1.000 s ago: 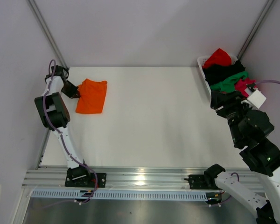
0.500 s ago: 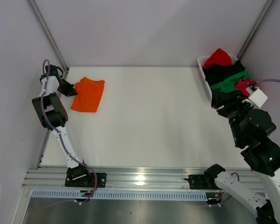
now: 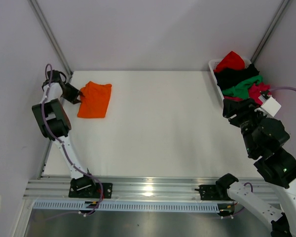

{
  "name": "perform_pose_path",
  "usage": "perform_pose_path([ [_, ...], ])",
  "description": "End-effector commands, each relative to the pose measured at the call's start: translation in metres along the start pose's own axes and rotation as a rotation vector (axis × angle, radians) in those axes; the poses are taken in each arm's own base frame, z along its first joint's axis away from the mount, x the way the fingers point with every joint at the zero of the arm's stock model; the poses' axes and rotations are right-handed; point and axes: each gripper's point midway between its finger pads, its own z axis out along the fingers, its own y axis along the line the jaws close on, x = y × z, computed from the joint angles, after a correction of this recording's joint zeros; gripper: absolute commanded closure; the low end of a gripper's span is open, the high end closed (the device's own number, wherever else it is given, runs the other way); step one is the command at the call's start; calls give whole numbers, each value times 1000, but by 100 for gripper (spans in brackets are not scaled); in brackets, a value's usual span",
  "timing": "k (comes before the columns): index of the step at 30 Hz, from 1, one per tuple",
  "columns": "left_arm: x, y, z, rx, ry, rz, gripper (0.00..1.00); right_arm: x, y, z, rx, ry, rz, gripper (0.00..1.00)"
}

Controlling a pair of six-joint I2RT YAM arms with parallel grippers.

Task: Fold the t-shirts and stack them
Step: Fold the tshirt

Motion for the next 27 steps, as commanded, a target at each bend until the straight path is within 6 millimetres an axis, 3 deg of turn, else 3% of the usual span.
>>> perform_pose_path([
  [1, -11, -33, -52, 68, -109, 64, 56, -1, -5, -5, 3, -15, -7, 43],
  [9, -8, -38, -94, 54, -171, 75, 51, 5, -20, -10, 31, -22, -30, 43],
  [12, 3, -43, -97, 75, -174, 87, 51, 6, -25, -13, 37, -30, -29, 43],
  [14, 10, -47, -93, 66, -174, 122, 51, 6, -25, -13, 31, -34, -25, 43],
  [15, 17, -59, -92, 74, -170, 155, 51, 5, -25, -14, 29, -37, -24, 43],
  [17, 26, -60, -76, 44, -133, 184, 52, 6, -24, -13, 24, -36, -23, 43],
  [18, 25, -76, -76, 65, -140, 212, 52, 6, -23, -13, 21, -32, -24, 43],
  [20, 34, -72, -56, 31, -84, 230, 53, 4, -21, -15, 12, -34, -19, 43],
  [22, 26, -86, -55, 47, -98, 258, 53, 1, -23, -18, 18, -43, -19, 43],
  [27, 18, -77, -34, -33, -64, 284, 53, -4, -24, -21, 21, -55, -6, 43],
])
